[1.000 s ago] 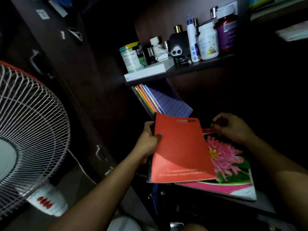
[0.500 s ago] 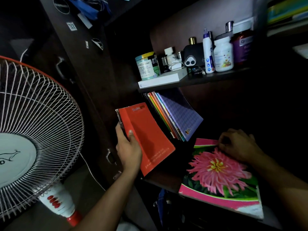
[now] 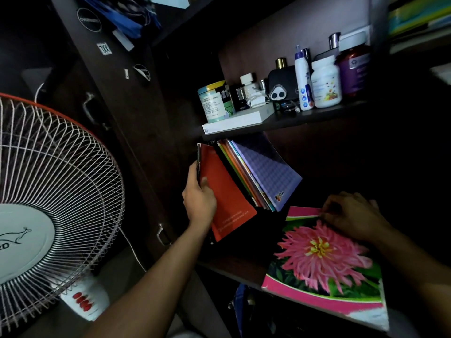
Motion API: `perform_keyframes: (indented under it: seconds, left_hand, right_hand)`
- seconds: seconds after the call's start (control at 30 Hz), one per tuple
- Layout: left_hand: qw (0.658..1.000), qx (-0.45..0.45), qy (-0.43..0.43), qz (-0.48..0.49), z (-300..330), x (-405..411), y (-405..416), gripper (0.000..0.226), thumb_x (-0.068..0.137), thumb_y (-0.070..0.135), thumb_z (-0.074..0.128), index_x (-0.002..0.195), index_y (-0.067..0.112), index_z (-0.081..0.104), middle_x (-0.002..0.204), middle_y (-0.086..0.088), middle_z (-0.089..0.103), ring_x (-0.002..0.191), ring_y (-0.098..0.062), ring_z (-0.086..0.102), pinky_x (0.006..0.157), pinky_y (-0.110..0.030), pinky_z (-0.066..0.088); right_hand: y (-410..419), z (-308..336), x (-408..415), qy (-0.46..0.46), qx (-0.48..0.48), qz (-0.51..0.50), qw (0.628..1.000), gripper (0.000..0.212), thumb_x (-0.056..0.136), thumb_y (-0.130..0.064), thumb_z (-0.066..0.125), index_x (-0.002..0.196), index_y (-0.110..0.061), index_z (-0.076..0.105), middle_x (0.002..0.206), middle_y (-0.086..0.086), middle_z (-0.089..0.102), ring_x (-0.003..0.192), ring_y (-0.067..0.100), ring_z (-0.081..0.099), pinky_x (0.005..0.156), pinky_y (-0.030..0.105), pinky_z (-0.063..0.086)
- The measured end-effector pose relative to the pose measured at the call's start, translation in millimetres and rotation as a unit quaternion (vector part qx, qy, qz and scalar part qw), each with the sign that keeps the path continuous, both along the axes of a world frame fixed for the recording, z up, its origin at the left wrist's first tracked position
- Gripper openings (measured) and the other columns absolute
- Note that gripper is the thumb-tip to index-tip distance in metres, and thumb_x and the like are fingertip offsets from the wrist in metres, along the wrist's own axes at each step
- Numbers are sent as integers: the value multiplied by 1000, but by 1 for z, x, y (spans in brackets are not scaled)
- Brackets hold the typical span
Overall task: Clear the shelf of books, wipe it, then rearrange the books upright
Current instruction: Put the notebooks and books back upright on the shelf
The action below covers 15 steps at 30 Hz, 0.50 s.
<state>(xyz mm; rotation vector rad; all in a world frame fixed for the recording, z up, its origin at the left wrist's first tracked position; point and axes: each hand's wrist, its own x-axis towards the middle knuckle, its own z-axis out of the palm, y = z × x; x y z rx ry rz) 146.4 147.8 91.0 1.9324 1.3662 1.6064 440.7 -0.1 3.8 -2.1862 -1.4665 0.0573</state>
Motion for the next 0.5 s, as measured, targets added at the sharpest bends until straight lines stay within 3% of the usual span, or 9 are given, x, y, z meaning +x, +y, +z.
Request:
perform_keyframes:
  seconds: [0.2, 0.33, 0.43, 0.5]
  left_hand:
    - [997, 74, -28, -26, -30, -4, 12, 41, 106, 35, 47, 147, 35, 41, 127, 5, 65, 112, -15, 65, 96, -36, 53]
    - [994, -26, -51, -95, -38, -8, 8, 62, 97, 40, 64, 151, 37, 34, 128, 16, 59, 111, 2, 59, 91, -15, 46]
    - [992, -108, 23, -68, -76, -25, 9, 56, 99, 37, 61, 151, 34, 38, 132, 9, 62, 120, -18, 60, 103, -34, 47]
    - [987, -151, 18, -59, -92, -32, 12, 50, 103, 36, 54, 150, 40, 39, 135, 6, 63, 124, -24, 58, 106, -45, 46]
  right_hand:
    - [4, -3, 3, 3, 9, 13, 1000, 43, 87, -57, 64, 125, -39, 57, 133, -10, 59, 128, 18, 49, 106, 42, 33]
    - [4, -1, 2, -6, -6, 25, 1000, 53, 85, -65, 59, 131, -38, 57, 134, -11, 59, 127, 19, 50, 105, 41, 37]
    - [2, 3, -2, -18, -32, 15, 999, 56, 85, -68, 55, 132, -39, 56, 136, -11, 56, 129, 18, 48, 106, 41, 36]
    - [2, 2, -5, -31, -56, 9, 998, 65, 80, -76, 48, 134, -40, 54, 137, -11, 53, 131, 18, 46, 105, 41, 36]
